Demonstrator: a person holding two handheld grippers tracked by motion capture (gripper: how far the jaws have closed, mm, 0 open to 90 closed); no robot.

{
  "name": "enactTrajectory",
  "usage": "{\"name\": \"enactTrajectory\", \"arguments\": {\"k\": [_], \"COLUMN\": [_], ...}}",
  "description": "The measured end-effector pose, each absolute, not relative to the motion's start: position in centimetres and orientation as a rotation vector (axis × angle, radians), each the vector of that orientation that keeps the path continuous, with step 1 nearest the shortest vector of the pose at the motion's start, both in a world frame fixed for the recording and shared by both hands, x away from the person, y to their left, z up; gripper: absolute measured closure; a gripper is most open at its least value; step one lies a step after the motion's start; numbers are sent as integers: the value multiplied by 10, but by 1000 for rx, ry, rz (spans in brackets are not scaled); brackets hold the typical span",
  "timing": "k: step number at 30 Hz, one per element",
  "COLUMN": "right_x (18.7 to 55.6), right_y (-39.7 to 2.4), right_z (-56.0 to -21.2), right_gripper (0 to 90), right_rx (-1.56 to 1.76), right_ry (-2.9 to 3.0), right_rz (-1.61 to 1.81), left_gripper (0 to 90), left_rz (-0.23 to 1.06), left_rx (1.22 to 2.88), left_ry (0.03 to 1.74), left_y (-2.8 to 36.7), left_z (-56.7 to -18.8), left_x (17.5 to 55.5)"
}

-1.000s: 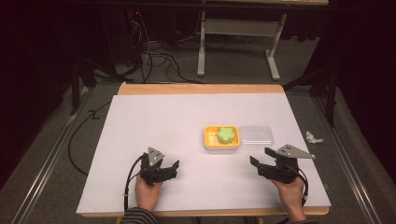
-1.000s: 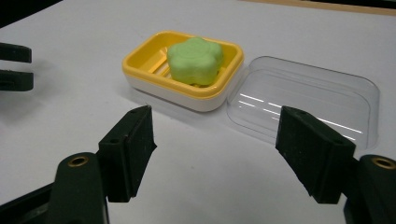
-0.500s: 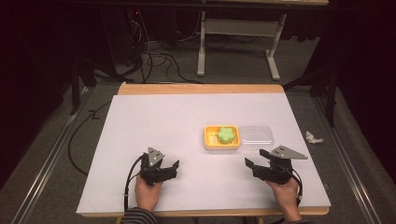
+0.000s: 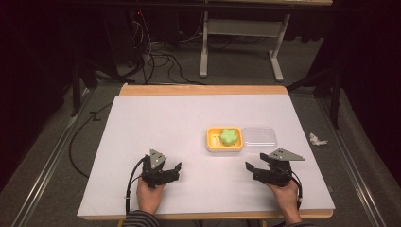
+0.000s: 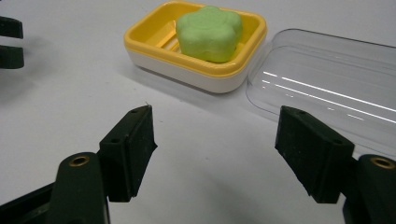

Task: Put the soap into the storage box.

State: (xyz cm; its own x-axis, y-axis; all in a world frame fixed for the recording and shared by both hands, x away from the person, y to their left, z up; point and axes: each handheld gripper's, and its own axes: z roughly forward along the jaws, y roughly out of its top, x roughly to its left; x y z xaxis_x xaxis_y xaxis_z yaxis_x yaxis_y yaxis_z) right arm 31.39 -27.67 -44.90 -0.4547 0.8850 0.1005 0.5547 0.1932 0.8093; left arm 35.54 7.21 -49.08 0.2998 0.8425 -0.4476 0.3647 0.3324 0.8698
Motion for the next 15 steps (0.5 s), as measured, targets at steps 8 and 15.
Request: {"name": "enactTrajectory", "arguments": {"k": [8,15], "right_x": [318,322], "right_y": [-275,-276], "right_z": [-454,-460], "right_gripper": [293,298], "right_rx": [1368,1396], "right_ry": [2101,2109], "right_rz": [1133,1112], "left_gripper": [173,174], "left_rz": [465,466], "left_rx": [1260,1259], "left_ry": [1290,1291], "left_y": [72,72], "left_z": [-491,-491], "left_x": [355,355]}}
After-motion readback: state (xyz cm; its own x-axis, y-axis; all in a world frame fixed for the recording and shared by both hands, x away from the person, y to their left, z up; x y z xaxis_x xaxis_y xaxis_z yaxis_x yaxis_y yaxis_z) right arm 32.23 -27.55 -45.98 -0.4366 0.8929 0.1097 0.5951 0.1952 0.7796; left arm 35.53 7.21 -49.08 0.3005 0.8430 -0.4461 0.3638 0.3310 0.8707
